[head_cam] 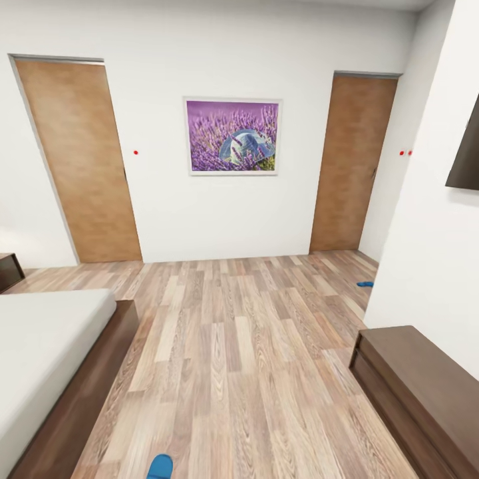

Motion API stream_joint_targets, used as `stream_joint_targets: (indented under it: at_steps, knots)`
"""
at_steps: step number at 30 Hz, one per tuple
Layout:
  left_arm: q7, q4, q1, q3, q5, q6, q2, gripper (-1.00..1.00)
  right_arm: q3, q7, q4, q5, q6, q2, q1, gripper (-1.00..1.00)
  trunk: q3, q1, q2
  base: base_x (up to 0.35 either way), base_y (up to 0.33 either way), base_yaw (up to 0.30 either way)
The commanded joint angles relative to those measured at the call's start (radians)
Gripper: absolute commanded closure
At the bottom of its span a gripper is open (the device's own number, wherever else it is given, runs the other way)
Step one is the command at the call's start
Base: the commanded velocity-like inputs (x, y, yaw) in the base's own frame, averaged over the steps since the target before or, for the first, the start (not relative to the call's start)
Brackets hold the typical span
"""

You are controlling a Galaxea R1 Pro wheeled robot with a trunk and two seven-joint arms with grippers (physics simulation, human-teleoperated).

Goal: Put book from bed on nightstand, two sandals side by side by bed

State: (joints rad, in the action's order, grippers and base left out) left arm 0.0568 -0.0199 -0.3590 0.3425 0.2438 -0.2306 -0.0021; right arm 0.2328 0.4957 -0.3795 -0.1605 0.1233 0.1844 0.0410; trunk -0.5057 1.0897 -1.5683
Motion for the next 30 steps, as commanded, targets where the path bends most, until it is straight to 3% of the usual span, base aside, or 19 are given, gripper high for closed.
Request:
stream_joint_targets:
  at_steps: [1,17,30]
  knots:
    - [0.003,0.000,-0.001,0.009,0.008,-0.002,0.000,1.00,0.005,0.005,-0.001,-0.010,0.010,0.000,0.000,-1.00,-0.001,0.000,0.000,0.128,0.000,0.000]
    - [0.001,0.000,-0.001,0.009,0.008,-0.001,-0.002,1.00,0.005,0.005,-0.001,-0.010,0.010,0.000,0.000,-1.00,-0.001,0.000,0.000,0.015,0.000,0.000]
    - [0.001,0.000,-0.001,0.010,0.007,-0.001,-0.001,1.00,0.005,0.007,-0.001,-0.010,0.010,0.000,0.000,-1.00,-0.016,0.000,0.000,0.032,0.000,-0.032]
